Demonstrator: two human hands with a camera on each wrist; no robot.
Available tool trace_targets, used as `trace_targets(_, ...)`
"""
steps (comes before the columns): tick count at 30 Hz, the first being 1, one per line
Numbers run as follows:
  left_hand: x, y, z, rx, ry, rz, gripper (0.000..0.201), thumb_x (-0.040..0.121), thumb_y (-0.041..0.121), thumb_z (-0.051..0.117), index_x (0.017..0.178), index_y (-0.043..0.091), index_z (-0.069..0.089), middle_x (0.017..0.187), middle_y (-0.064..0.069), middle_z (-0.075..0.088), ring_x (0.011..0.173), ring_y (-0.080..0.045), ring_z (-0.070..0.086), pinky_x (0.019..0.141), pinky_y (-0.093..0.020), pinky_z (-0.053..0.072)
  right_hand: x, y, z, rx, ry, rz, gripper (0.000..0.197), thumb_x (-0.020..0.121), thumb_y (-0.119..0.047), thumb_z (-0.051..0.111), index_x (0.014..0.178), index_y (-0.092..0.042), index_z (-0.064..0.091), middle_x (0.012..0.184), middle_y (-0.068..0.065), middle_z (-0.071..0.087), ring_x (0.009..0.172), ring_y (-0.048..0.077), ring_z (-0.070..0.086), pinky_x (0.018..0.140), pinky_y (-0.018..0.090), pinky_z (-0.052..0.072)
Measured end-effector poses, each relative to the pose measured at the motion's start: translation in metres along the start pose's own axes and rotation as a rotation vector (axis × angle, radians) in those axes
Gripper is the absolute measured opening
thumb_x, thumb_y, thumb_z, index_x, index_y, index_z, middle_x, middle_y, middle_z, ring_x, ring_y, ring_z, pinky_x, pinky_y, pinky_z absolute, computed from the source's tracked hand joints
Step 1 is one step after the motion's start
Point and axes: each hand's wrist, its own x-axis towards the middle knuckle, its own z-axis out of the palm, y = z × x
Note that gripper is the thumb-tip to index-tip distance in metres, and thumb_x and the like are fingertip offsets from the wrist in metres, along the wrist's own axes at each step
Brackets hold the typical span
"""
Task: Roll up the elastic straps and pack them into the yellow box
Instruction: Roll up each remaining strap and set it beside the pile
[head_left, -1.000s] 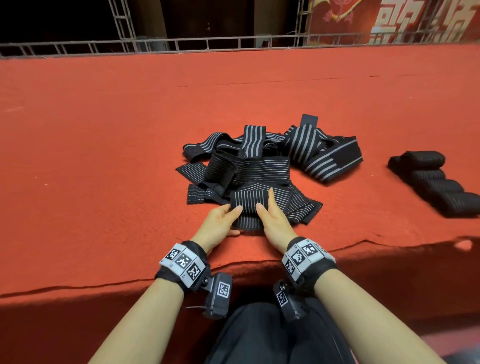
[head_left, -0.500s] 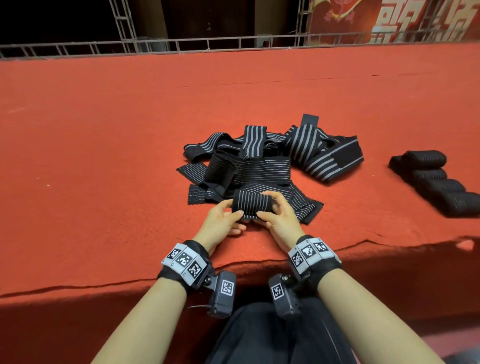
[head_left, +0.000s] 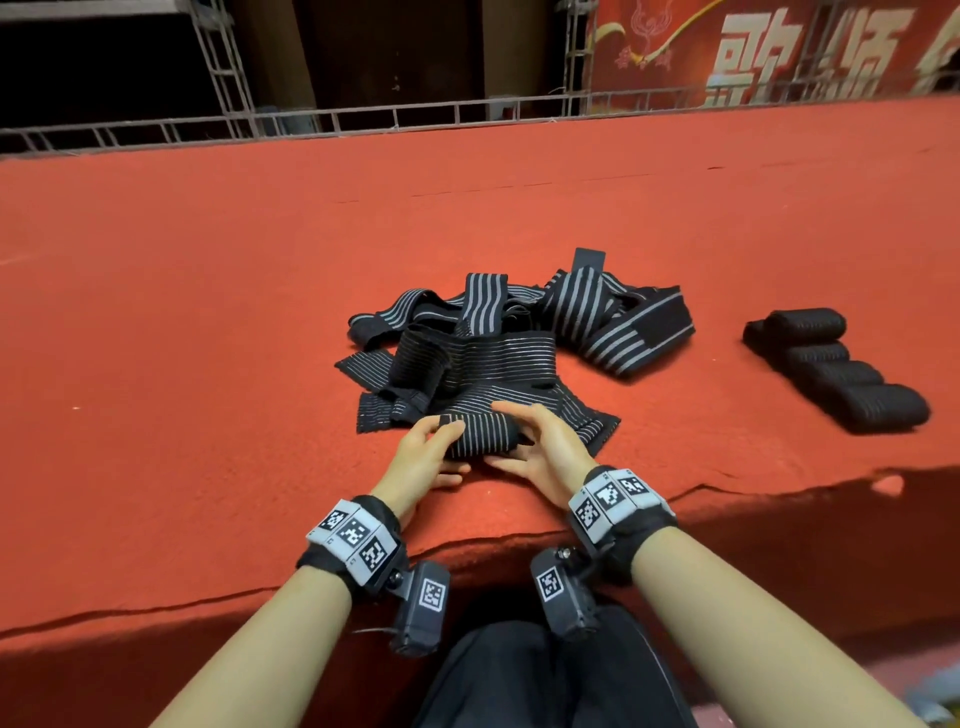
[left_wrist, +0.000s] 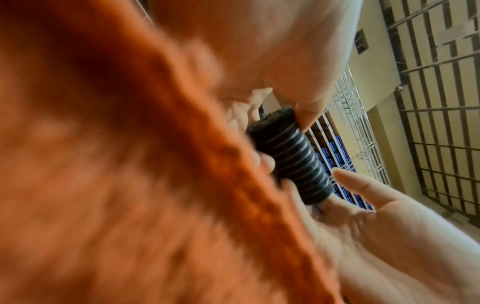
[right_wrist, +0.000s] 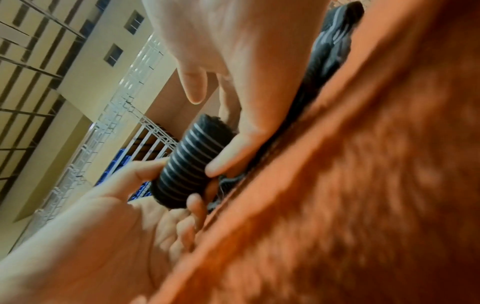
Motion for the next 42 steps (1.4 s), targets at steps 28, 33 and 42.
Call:
trace_targets(28,0.085,0.101,0.368,-0.071,-0.303,-0.157,0.029,0.083,0.019,0.075,0.066,0.014,0.052,0.057,0.0,0.058,0.069,-0.019,0.052,0.077,-0.034,0.046,-0.028,-0.236,-0.288,-0.453,0.654,-0.165,0.006,0.085,-0.01,0.069,0.088,-0.012,0.066,0.076,0.001,0.061,0.057,0.009,0.056,0.038,0.017,0.037)
trace_targets(33,0.105,0.089,0.419,-0.173,-0.297,-0.237,0.032,0.081,0.013,0.076,0.104,-0.005,0.063,0.097,-0.012,0.07,0.083,-0.021,0.067,0.078,-0.033,0.057,-0.011,-0.245,-0.335,-0.411,0.828,-0.151,0.013,0.077,-0.008,0.076,0.073,-0.012,0.065,0.079,0.004,0.065,0.069,0.014,0.06,0.055,0.022,0.045)
trace_targets(42,0.136,0.06,0.455,0.016,-0.086,-0.174,0.033,0.061,0.03,0.089,0.057,0.012,0.061,0.078,-0.011,0.072,0.082,-0.027,0.071,0.084,-0.041,0.058,0.006,-0.242,-0.361,-0.636,0.828,-0.096,0.027,0.087,-0.011,0.067,0.113,-0.005,0.068,0.103,0.005,0.066,0.078,0.014,0.06,0.059,0.021,0.044)
